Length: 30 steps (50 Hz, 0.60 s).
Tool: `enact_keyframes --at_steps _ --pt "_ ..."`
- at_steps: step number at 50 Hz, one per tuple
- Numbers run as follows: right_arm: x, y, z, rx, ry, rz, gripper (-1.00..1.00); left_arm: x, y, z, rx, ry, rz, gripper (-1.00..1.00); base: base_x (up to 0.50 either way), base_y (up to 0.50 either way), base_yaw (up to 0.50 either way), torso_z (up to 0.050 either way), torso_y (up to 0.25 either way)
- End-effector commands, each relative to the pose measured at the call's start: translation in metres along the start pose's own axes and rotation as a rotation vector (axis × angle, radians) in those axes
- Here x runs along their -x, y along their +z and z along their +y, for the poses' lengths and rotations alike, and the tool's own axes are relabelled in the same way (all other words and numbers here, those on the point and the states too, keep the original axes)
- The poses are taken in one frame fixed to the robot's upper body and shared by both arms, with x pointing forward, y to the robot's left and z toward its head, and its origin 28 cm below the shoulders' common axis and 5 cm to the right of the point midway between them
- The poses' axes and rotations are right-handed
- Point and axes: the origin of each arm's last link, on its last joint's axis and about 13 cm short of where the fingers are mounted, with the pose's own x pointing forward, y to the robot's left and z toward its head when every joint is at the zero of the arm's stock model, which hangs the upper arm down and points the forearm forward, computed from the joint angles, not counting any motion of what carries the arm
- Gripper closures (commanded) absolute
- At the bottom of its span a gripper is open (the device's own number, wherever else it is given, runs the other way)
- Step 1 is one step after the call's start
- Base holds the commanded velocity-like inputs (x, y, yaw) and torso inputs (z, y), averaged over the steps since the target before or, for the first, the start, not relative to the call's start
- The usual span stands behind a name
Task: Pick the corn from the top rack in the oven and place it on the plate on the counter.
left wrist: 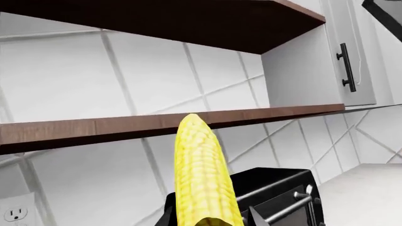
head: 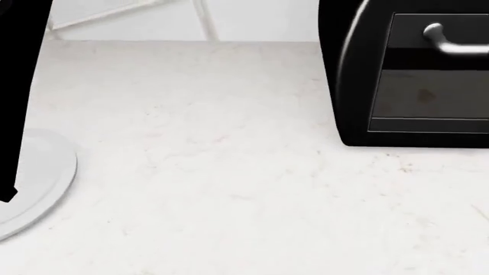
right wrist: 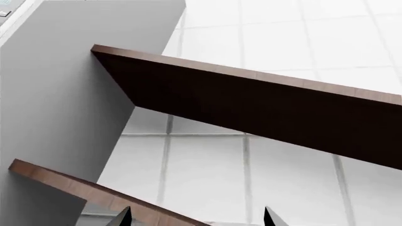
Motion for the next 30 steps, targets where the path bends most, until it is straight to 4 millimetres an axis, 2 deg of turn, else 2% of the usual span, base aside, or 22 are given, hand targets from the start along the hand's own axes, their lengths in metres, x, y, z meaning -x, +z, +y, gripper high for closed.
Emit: enact_keyframes --at_steps 1,10,26,27,30 --pt "0.000 0.006 -0.001 -0.006 -0.008 -0.028 -1.00 -0.001 0.003 0.000 0.006 0.004 -0.012 1.00 0.00 0.00 0.00 0.000 0.000" --pt "0.000 -0.004 -0.003 0.025 -0.018 0.009 -1.00 -0.001 0.001 -0.001 0.011 0.001 -0.012 1.00 0.00 0.02 0.00 0.000 0.000" --pt "0.001 -0.006 -0.004 0.021 -0.025 0.011 -1.00 -0.002 0.000 -0.002 0.011 0.002 -0.010 1.00 0.00 0.50 0.00 0.000 0.000" --pt "0.001 -0.002 -0.004 -0.022 -0.033 -0.026 -1.00 -0.002 0.000 -0.002 0.010 0.002 -0.009 1.00 0.00 0.00 0.00 0.000 0.000" --pt "0.002 0.005 -0.005 -0.007 -0.031 -0.027 -1.00 -0.001 0.000 -0.002 0.011 0.004 -0.008 1.00 0.00 0.00 0.00 0.000 0.000"
